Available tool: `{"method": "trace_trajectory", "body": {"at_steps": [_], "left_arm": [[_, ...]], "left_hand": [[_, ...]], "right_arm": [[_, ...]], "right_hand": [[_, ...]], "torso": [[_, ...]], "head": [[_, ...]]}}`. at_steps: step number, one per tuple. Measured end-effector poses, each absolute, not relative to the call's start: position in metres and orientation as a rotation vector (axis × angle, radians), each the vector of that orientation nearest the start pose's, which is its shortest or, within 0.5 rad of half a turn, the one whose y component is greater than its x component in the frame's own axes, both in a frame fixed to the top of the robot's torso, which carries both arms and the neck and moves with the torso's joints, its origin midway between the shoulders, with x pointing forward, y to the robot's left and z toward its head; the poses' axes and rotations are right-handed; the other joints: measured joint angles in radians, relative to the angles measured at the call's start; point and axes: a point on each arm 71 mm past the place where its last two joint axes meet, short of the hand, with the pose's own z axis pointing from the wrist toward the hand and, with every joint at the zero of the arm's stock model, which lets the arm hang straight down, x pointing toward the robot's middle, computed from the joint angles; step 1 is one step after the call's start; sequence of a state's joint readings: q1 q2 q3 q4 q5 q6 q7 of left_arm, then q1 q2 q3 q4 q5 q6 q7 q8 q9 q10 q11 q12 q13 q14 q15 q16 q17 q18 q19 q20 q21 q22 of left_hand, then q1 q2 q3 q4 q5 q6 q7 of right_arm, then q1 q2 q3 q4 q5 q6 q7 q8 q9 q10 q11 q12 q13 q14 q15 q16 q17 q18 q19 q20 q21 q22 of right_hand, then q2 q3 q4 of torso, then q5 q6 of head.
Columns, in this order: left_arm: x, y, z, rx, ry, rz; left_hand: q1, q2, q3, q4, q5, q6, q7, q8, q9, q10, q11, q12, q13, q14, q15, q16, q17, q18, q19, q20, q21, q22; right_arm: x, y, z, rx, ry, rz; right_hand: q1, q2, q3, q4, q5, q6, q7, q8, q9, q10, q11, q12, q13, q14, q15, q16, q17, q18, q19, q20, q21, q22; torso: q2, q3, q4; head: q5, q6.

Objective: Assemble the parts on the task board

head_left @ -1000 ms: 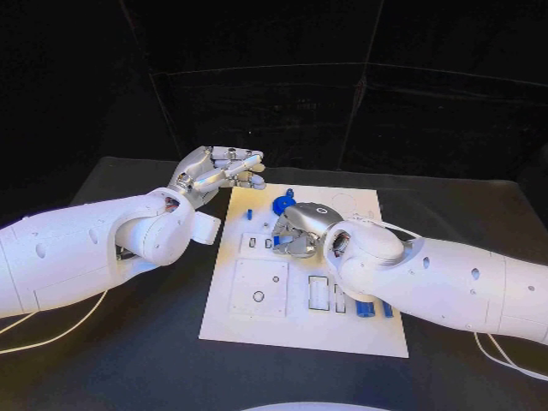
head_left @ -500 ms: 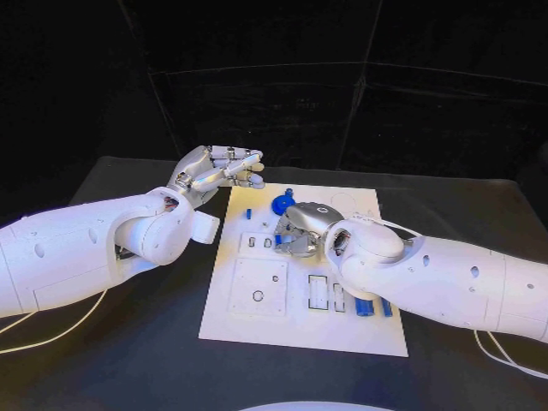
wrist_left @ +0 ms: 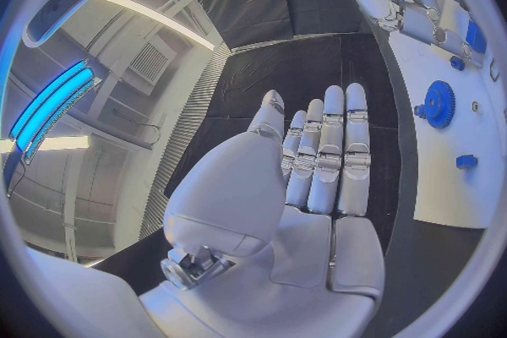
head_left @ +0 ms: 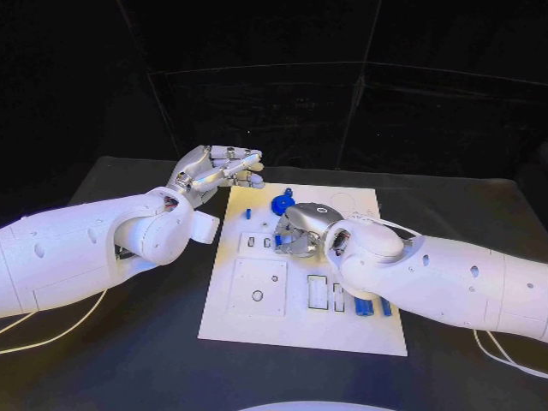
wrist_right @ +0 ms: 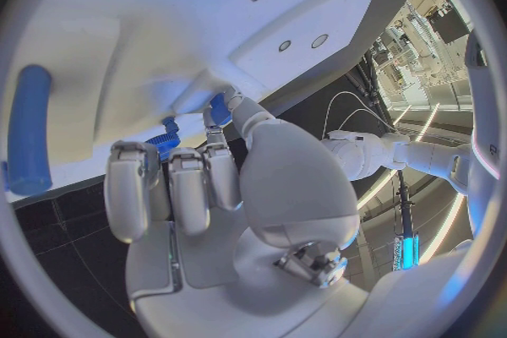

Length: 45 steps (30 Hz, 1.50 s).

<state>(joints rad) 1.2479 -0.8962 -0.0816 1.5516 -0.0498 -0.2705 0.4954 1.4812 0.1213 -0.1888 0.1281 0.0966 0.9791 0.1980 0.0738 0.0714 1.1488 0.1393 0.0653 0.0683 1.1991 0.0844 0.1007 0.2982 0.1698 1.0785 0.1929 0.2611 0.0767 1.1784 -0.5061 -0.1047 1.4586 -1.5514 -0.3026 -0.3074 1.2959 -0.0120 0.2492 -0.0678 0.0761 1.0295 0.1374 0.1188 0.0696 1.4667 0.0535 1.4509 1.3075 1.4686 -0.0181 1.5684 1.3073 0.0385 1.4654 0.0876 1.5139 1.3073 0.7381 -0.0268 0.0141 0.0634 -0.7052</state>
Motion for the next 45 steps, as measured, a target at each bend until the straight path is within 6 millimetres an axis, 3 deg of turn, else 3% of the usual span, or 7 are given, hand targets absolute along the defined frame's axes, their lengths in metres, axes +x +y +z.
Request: {"method": "trace_trajectory", "body": {"at_steps": [12, 29, 37, 45], "left_arm": [[0.4859, 0.2248, -0.1599, -0.966, 1.355, -1.603], [0.4859, 0.2249, -0.1599, -0.967, 1.356, -1.604], [0.4860, 0.2249, -0.1600, -0.967, 1.356, -1.604], [0.4860, 0.2250, -0.1600, -0.967, 1.355, -1.604]], "left_hand": [[0.000, 0.000, 0.000, 0.000, 0.000, 0.000, 0.000, 0.000, 0.000, 0.000, 0.000, 0.000, 0.000, 0.000, 0.000, 0.000, 0.000, 0.000, 0.000, 0.000, 0.000, 0.000], [0.000, 0.000, 0.000, 0.000, 0.000, 0.000, 0.000, 0.000, 0.000, 0.000, 0.000, 0.000, 0.000, 0.000, 0.000, 0.000, 0.000, 0.000, 0.000, 0.000, 0.000, 0.000], [0.000, 0.000, 0.000, 0.000, 0.000, 0.000, 0.000, 0.000, 0.000, 0.000, 0.000, 0.000, 0.000, 0.000, 0.000, 0.000, 0.000, 0.000, 0.000, 0.000, 0.000, 0.000], [0.000, 0.000, 0.000, 0.000, 0.000, 0.000, 0.000, 0.000, 0.000, 0.000, 0.000, 0.000, 0.000, 0.000, 0.000, 0.000, 0.000, 0.000, 0.000, 0.000, 0.000, 0.000]], "right_arm": [[0.4648, -0.0532, -0.2154, -0.289, 1.729, 0.686], [0.4650, -0.0522, -0.2159, -0.287, 1.728, 0.686], [0.4653, -0.0530, -0.2167, -0.280, 1.724, 0.686], [0.4652, -0.0535, -0.2167, -0.270, 1.715, 0.691]], "right_hand": [[-0.018, -0.018, 0.001, -0.001, -0.004, -0.033, 0.017, -0.018, -0.003, -0.004, 0.004, -0.016, 0.000, 0.000, 0.000, 0.000, 0.000, 0.000, 0.000, 0.000, -0.004, 0.000], [-0.033, -0.033, -0.008, 0.008, -0.004, -0.062, 0.023, -0.033, -0.004, 0.000, 0.008, -0.027, 0.000, -0.002, 0.006, 0.000, 0.001, 0.000, 0.002, 0.002, -0.005, 0.000], [-0.042, -0.052, -0.025, 0.016, -0.004, -0.098, 0.029, -0.041, -0.002, -0.006, 0.021, -0.051, 0.000, -0.004, 0.011, 0.000, 0.001, 0.000, 0.000, 0.007, -0.008, 0.000], [-0.042, -0.052, -0.033, 0.019, -0.004, -0.109, 0.030, -0.045, -0.002, -0.007, 0.022, -0.053, 0.000, -0.004, 0.011, 0.000, 0.000, 0.000, 0.000, 0.007, -0.008, 0.000]], "torso": [[0.000, -0.0002, 0.0006], [0.000, -0.0004, 0.0012], [0.000, -0.0004, 0.0012], [0.000, -0.0004, 0.0012]], "head": [[-0.001, -0.002], [0.001, -0.004], [-0.003, -0.006], [-0.004, -0.007]]}}
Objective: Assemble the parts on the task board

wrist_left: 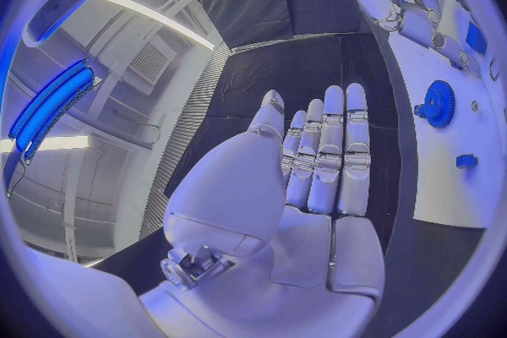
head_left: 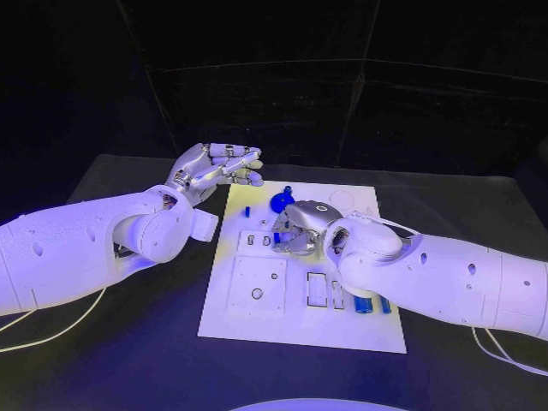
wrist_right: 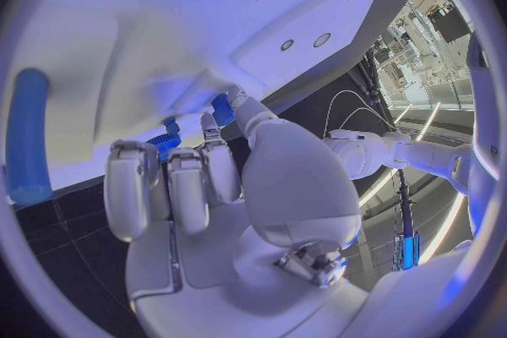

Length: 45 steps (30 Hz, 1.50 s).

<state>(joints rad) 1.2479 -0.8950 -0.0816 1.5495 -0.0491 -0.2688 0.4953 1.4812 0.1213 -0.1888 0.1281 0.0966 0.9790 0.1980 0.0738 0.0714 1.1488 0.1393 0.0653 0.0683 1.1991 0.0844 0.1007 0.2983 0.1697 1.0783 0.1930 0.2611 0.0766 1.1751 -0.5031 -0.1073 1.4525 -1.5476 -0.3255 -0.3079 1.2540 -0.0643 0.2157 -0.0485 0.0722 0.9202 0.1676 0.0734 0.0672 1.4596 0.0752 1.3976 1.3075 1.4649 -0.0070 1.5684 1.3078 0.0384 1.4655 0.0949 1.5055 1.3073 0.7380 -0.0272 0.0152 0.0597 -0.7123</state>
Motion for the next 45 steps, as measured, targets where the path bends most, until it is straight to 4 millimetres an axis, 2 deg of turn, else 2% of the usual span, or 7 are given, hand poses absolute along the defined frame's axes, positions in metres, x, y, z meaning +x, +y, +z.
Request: {"method": "trace_trajectory", "body": {"at_steps": [19, 25, 30, 32, 36, 41, 45], "left_arm": [[0.487, 0.227, -0.160, -0.968, 1.354, -1.600], [0.489, 0.232, -0.161, -0.972, 1.349, -1.585], [0.491, 0.243, -0.163, -0.973, 1.371, -1.542], [0.492, 0.247, -0.164, -0.954, 1.411, -1.508], [0.495, 0.250, -0.163, -0.893, 1.529, -1.428], [0.499, 0.250, -0.167, -0.780, 1.755, -1.271], [0.500, 0.241, -0.171, -0.643, 1.948, -1.110]], "left_hand": [[0.000, 0.000, 0.000, 0.000, 0.000, 0.000, 0.000, 0.000, 0.000, 0.000, 0.000, 0.000, 0.000, 0.000, 0.000, 0.000, 0.002, 0.000, 0.006, 0.001, 0.000, -0.001], [0.004, 0.004, -0.006, -0.006, 0.000, 0.011, -0.011, 0.000, 0.000, 0.013, -0.013, 0.000, 0.000, 0.100, -0.024, 0.062, 0.047, 0.000, 0.089, -0.027, 0.048, 0.018], [-0.034, 0.008, -0.033, 0.022, 0.000, 0.034, -0.034, 0.000, 0.005, 0.079, -0.045, 0.028, 0.020, 0.255, -0.069, 0.230, 0.186, 0.000, 0.225, -0.074, 0.162, 0.075], [-0.069, 0.008, -0.050, 0.048, 0.000, 0.045, -0.038, 0.008, 0.010, 0.114, -0.052, 0.052, 0.038, 0.263, -0.077, 0.432, 0.367, -0.001, 0.252, -0.085, 0.201, 0.097], [-0.106, -0.010, -0.086, 0.087, 0.000, 0.080, -0.068, 0.049, 0.038, 0.197, -0.086, 0.183, 0.143, 0.266, -0.109, 1.121, 0.945, -0.026, 0.337, -0.119, 0.533, 0.451], [-0.168, 0.024, -0.106, 0.148, 0.000, 0.068, -0.090, 0.141, 0.118, 0.127, -0.116, 0.523, 0.456, 0.268, -0.118, 1.459, 1.010, -0.094, 0.385, -0.144, 0.998, 1.012], [-0.211, 0.050, -0.122, 0.160, 0.000, 0.045, -0.101, 0.231, 0.192, 0.100, -0.118, 0.852, 0.783, 0.268, -0.123, 1.467, 1.010, -0.094, 0.388, -0.141, 1.100, 1.140]], "right_arm": [[0.455, -0.064, -0.205, -0.206, 1.596, 0.812], [0.441, -0.084, -0.196, -0.201, 1.555, 0.891], [0.429, -0.111, -0.186, -0.171, 1.547, 0.945], [0.427, -0.123, -0.178, -0.139, 1.543, 0.970], [0.433, -0.145, -0.157, -0.049, 1.526, 1.004], [0.451, -0.178, -0.128, 0.053, 1.476, 1.010], [0.464, -0.198, -0.117, 0.109, 1.450, 0.994]], "right_hand": [[-0.008, -0.040, -0.079, 0.051, 0.008, -0.027, 0.005, 0.000, 0.001, -0.005, 0.005, -0.004, 0.000, 0.000, 0.007, 0.000, 0.000, 0.000, 0.000, 0.007, -0.004, 0.000], [-0.008, -0.040, -0.086, 0.059, 0.013, -0.027, 0.005, 0.000, 0.001, -0.007, 0.007, -0.008, 0.000, 0.000, 0.007, 0.000, 0.000, 0.000, 0.000, 0.007, -0.008, 0.000], [0.010, -0.037, -0.105, 0.069, 0.035, -0.027, 0.005, 0.008, 0.003, -0.023, 0.009, -0.033, 0.000, 0.000, 0.007, 0.000, 0.000, 0.000, 0.000, 0.007, -0.021, 0.000], [0.019, -0.028, -0.113, 0.069, 0.060, -0.021, 0.001, 0.022, 0.006, -0.027, 0.005, -0.044, 0.000, 0.000, 0.007, 0.000, 0.000, 0.000, 0.000, 0.007, -0.027, 0.000], [0.044, -0.003, -0.117, 0.065, 0.109, 0.001, -0.007, 0.042, 0.011, -0.040, 0.000, -0.055, 0.000, 0.000, 0.007, -0.007, 0.000, 0.000, 0.000, 0.007, -0.034, 0.000], [0.057, 0.009, -0.118, 0.058, 0.115, 0.005, -0.011, 0.046, 0.011, -0.040, 0.000, -0.051, 0.000, 0.000, 0.007, -0.007, 0.000, 0.000, 0.000, 0.007, -0.034, 0.000], [0.057, 0.009, -0.121, 0.055, 0.115, 0.005, -0.010, 0.046, 0.010, -0.036, -0.004, -0.050, 0.000, 0.000, 0.007, -0.007, 0.000, 0.000, 0.000, 0.007, -0.034, 0.000]], "torso": [[0.000, 0.0006, -0.0001], [-0.001, 0.0015, -0.0001], [-0.002, 0.0002, -0.0006], [-0.002, 0.0002, -0.0012], [-0.003, 0.0024, -0.0015], [-0.012, 0.0048, -0.0015], [-0.021, 0.0066, -0.0024]], "head": [[-0.005, 0.001], [-0.001, 0.002], [0.001, 0.006], [0.000, 0.008], [-0.008, 0.015], [-0.014, 0.014], [-0.016, 0.009]]}}
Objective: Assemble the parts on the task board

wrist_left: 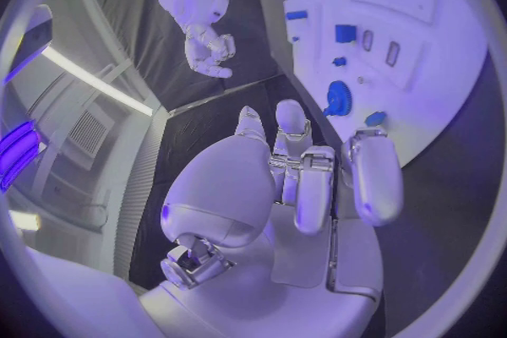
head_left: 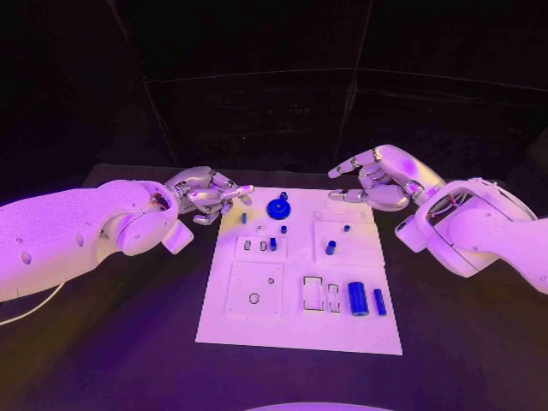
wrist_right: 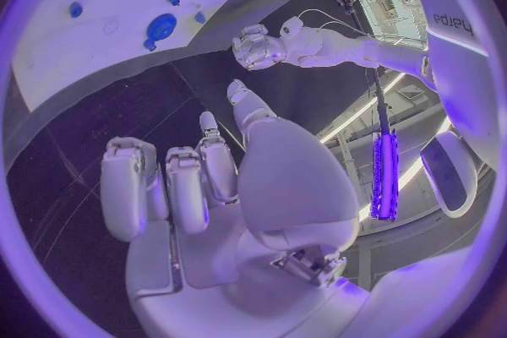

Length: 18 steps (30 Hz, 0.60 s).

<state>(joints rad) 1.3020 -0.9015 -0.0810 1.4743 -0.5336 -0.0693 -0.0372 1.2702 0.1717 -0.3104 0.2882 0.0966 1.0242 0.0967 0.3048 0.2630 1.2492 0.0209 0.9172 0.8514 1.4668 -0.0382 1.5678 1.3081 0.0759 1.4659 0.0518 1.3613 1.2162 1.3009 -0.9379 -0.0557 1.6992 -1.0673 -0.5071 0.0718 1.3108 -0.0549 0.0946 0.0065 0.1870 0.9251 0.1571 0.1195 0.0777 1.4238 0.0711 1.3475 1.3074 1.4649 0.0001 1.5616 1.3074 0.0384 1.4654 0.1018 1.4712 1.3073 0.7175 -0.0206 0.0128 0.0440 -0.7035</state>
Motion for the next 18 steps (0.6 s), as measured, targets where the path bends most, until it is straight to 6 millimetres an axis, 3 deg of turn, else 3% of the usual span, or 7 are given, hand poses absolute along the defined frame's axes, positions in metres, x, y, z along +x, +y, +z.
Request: {"method": "trace_trajectory", "body": {"at_steps": [2, 4, 8, 18], "left_arm": [[0.501, 0.233, -0.173, -0.553, 2.036, -1.015], [0.502, 0.224, -0.174, -0.461, 2.104, -0.921], [0.509, 0.211, -0.173, -0.317, 2.171, -0.757], [0.521, 0.175, -0.174, -0.132, 2.210, -0.522]], "left_hand": [[0.000, 0.000, -0.001, 0.001, 0.000, -0.011, -0.005, 0.036, 0.032, 0.002, -0.002, 0.072, 0.074, 0.000, -0.003, 0.000, 0.000, 0.000, 0.000, 0.000, 0.012, 0.013], [0.000, 0.000, -0.002, 0.001, 0.000, -0.025, -0.005, 0.058, 0.053, 0.003, -0.003, 0.102, 0.104, 0.000, -0.003, 0.000, 0.000, 0.000, -0.004, 0.004, 0.012, 0.011], [-0.009, 0.000, -0.012, 0.004, 0.000, -0.047, -0.008, 0.095, 0.090, -0.017, -0.005, 0.105, 0.108, 0.000, -0.003, 0.000, 0.000, 0.000, -0.029, 0.004, -0.025, -0.058], [-0.036, -0.016, -0.037, -0.001, 0.000, -0.096, -0.002, 0.133, 0.135, -0.036, -0.003, 0.105, 0.111, -0.004, -0.006, 0.000, 0.000, 0.000, -0.032, 0.007, -0.025, -0.060]], "right_arm": [[0.469, -0.205, -0.116, 0.133, 1.443, 0.988], [0.473, -0.209, -0.114, 0.150, 1.437, 0.988], [0.478, -0.207, -0.113, 0.163, 1.430, 1.001], [0.491, -0.196, -0.116, 0.180, 1.433, 1.015]], "right_hand": [[0.000, 0.000, 0.000, 0.000, 0.003, 0.002, -0.002, 0.004, 0.000, 0.000, 0.000, 0.000, 0.000, 0.000, 0.000, 0.000, 0.000, 0.000, 0.000, 0.000, 0.000, 0.000], [0.006, 0.005, -0.002, -0.002, 0.013, 0.004, -0.004, 0.004, 0.000, 0.000, 0.000, 0.000, 0.000, 0.000, 0.000, 0.000, 0.000, 0.000, 0.000, 0.000, 0.000, 0.000], [0.016, 0.003, -0.002, -0.007, 0.018, 0.004, -0.004, 0.008, 0.000, 0.000, 0.000, 0.000, 0.000, 0.000, 0.000, 0.000, 0.000, 0.000, 0.000, 0.000, 0.000, 0.000], [0.016, 0.003, -0.007, -0.013, 0.029, 0.003, -0.004, 0.008, -0.002, -0.002, -0.002, -0.007, 0.000, 0.000, 0.000, -0.001, 0.000, 0.000, 0.000, 0.000, 0.000, 0.000]], "torso": [[-0.005, 0.0012, -0.0005], [-0.010, 0.0029, -0.0006], [-0.017, 0.0061, -0.0006], [-0.026, 0.0092, -0.0017]], "head": [[-0.002, -0.002], [-0.001, -0.004], [0.002, -0.009], [0.003, -0.017]]}}
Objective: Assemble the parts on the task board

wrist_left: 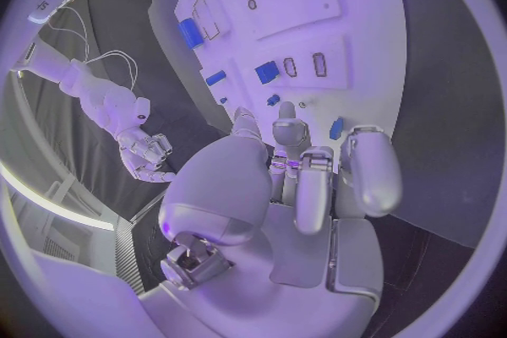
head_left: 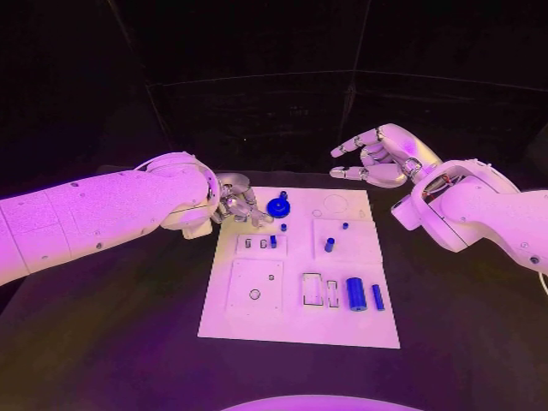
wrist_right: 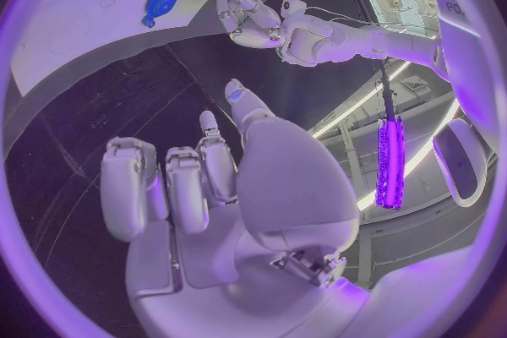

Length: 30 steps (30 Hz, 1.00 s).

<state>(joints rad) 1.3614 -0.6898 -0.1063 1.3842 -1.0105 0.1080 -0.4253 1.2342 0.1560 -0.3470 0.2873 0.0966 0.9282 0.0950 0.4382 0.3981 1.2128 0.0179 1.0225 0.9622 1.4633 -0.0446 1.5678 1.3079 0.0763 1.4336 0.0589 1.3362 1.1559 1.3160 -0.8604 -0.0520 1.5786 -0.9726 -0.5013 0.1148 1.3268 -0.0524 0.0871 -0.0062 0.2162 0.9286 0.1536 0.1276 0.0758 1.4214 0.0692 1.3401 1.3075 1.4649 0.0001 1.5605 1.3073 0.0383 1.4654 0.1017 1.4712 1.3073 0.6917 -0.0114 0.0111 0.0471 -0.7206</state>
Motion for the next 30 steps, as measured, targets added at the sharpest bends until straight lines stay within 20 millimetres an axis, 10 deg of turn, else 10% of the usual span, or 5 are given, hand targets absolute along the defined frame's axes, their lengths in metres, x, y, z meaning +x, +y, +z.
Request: {"method": "trace_trajectory", "body": {"at_steps": [30], "left_arm": [[0.526, 0.127, -0.188, 0.036, 2.281, -0.365]], "left_hand": [[-0.026, -0.001, -0.003, 0.002, 0.000, -0.008, -0.006, 0.062, 0.060, 0.036, -0.007, 0.082, 0.089, 0.004, -0.004, 0.000, 0.000, -0.015, 0.027, -0.002, 0.078, 0.146]], "right_arm": [[0.502, -0.182, -0.122, 0.198, 1.482, 1.006]], "right_hand": [[0.000, 0.000, -0.019, 0.000, 0.009, -0.007, 0.007, 0.000, -0.003, -0.028, 0.004, -0.039, 0.000, 0.000, 0.000, -0.018, 0.001, 0.000, -0.011, -0.003, -0.027, -0.018]], "torso": [[0.002, -0.0011, -0.0002]], "head": [[-0.001, -0.013]]}}
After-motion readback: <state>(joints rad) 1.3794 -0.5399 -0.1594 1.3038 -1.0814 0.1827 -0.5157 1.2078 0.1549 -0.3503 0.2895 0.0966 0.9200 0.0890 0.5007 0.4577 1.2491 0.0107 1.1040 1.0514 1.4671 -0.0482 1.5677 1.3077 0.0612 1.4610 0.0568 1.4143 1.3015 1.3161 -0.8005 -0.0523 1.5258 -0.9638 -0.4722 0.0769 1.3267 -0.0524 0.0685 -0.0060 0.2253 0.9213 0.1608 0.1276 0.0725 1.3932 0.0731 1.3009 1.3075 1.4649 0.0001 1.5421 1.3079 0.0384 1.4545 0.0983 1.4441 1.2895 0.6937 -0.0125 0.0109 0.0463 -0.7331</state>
